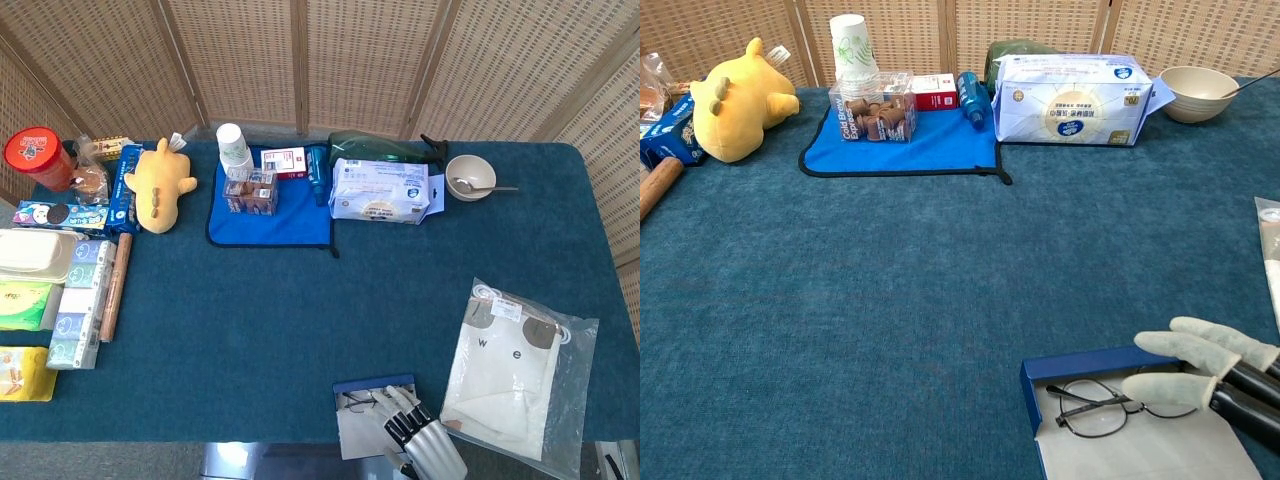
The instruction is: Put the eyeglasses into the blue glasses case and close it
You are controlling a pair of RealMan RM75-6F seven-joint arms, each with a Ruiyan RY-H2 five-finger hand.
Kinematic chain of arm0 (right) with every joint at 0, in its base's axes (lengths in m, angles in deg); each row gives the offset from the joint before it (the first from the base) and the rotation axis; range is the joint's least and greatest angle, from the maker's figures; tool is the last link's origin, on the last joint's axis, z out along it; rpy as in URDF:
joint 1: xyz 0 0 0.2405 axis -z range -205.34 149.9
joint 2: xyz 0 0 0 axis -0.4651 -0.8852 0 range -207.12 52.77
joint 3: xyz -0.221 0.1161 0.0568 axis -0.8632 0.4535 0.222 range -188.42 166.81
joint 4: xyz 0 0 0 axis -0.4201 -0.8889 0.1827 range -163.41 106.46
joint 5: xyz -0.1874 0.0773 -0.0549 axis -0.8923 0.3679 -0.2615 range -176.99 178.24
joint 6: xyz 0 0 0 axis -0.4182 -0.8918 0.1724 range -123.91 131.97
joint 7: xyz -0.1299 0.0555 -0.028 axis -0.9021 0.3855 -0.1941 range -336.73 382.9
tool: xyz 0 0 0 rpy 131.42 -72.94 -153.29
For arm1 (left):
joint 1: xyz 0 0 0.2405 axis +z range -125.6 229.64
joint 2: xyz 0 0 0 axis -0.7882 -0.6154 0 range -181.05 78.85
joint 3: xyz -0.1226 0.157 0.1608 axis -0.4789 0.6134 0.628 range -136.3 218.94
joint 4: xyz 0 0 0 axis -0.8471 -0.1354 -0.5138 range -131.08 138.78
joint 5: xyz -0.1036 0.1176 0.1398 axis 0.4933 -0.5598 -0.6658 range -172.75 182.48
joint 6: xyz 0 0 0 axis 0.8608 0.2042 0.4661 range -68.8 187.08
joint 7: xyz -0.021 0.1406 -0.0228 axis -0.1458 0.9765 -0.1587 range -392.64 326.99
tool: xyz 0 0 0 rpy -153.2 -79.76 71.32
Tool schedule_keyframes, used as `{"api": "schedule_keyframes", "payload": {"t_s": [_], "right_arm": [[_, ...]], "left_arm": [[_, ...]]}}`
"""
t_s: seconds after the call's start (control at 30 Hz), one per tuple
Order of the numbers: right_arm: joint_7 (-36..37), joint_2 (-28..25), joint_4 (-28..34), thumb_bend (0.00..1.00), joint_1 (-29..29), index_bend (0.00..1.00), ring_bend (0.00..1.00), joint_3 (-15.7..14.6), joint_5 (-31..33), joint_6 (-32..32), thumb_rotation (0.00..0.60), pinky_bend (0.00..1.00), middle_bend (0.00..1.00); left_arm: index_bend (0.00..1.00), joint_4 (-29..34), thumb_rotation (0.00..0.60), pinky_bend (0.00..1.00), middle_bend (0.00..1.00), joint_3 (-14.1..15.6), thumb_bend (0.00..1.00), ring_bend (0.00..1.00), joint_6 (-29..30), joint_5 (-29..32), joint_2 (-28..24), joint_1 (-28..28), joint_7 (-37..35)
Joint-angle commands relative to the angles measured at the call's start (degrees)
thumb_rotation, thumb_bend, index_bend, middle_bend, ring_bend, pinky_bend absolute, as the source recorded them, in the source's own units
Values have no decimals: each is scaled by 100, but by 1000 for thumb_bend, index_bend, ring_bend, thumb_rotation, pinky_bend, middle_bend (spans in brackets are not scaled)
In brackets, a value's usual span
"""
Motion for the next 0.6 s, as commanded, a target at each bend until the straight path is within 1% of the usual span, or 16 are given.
{"api": "schedule_keyframes", "payload": {"t_s": [0.03,0.2,0.27,0.4,0.6], "right_arm": [[-83,-45,24,244,52,184,89,-27,-14,-13,600,204,137],[-184,-5,-175,256,221,29,40,-96,-30,-115,600,193,88],[-203,9,-250,258,285,3,15,-130,-28,-139,600,173,58],[-131,87,-517,256,401,0,0,-162,-11,-208,600,136,1],[74,309,-1024,225,474,0,0,-79,25,-343,600,85,0]], "left_arm": [[188,-4,600,0,135,-13,293,0,-19,2,7,-19,-4],[188,-7,600,0,136,-31,293,0,-45,-1,9,-45,8],[188,-12,600,0,136,-33,293,0,-45,1,9,-45,6],[188,-30,600,0,135,-25,293,0,-26,-29,27,-40,6],[188,-53,600,0,135,-23,293,0,69,-50,12,6,-22]]}}
